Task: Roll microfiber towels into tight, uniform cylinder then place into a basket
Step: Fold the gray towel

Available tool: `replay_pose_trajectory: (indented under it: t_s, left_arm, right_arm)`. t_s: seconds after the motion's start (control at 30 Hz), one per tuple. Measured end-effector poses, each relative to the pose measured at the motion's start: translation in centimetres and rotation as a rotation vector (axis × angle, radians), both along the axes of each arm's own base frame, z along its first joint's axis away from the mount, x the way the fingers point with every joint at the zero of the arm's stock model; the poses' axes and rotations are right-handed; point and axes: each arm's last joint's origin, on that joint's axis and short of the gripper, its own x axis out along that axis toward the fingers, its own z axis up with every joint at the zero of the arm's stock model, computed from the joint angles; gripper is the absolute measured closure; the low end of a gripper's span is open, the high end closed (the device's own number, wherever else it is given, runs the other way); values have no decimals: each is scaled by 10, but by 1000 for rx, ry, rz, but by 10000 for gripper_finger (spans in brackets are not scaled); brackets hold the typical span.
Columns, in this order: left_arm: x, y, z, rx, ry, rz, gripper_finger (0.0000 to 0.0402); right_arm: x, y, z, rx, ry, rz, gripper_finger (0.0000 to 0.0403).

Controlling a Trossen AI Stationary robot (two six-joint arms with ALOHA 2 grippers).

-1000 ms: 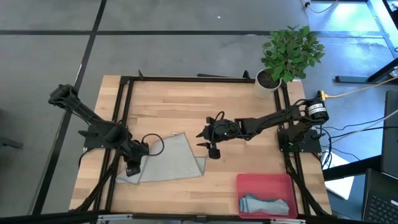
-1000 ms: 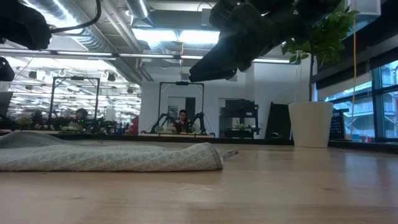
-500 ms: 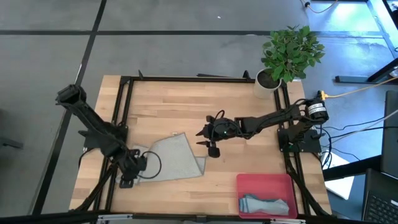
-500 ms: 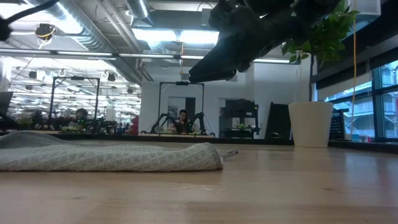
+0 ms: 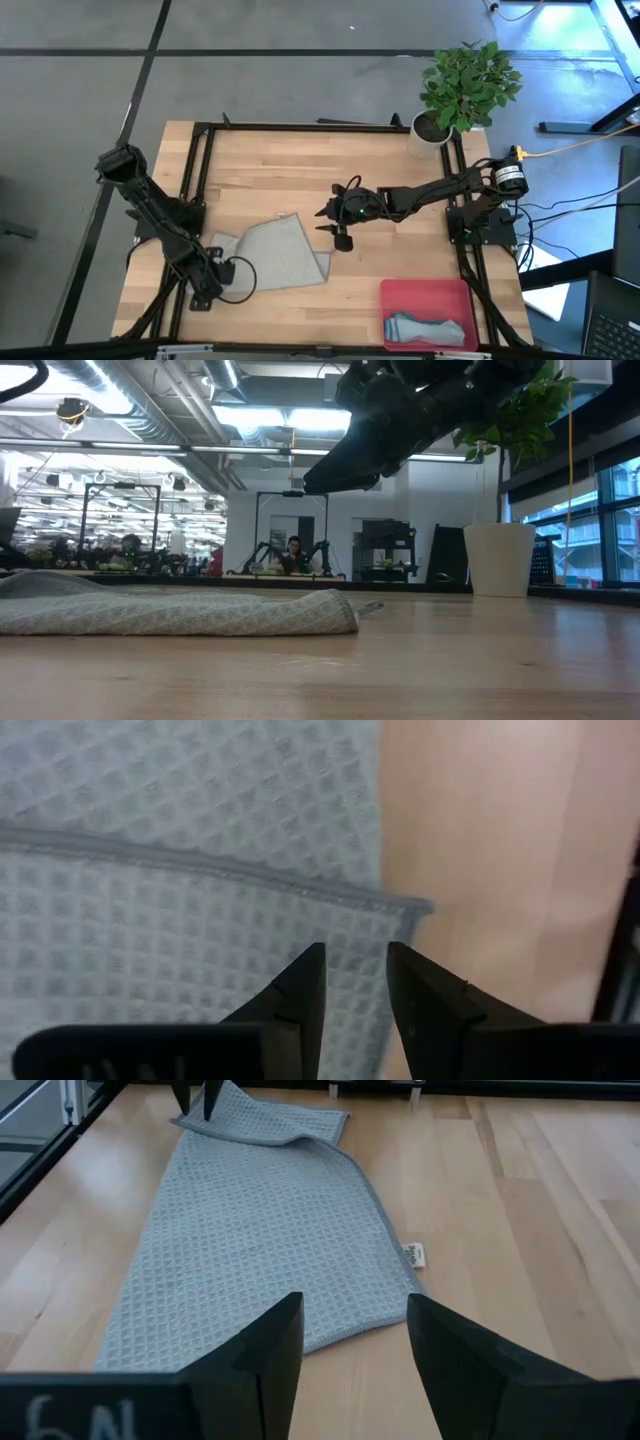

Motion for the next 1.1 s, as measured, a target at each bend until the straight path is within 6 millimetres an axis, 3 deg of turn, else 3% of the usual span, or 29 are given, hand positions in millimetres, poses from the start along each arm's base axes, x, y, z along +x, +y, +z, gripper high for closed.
replay_pose_trajectory:
  t_s: [0.23, 0.47, 1.1]
  left_arm:
    - [1, -3, 1, -53, 23, 40, 304]
    - [6, -6, 3, -57, -61, 96, 304]
    - [-6, -13, 2, -23, -97, 104, 304]
  right_arm:
    - [0, -5, 0, 0, 0, -14, 223]
    - [0, -9, 0, 1, 0, -28, 223]
    - [0, -9, 0, 22, 6, -40, 223]
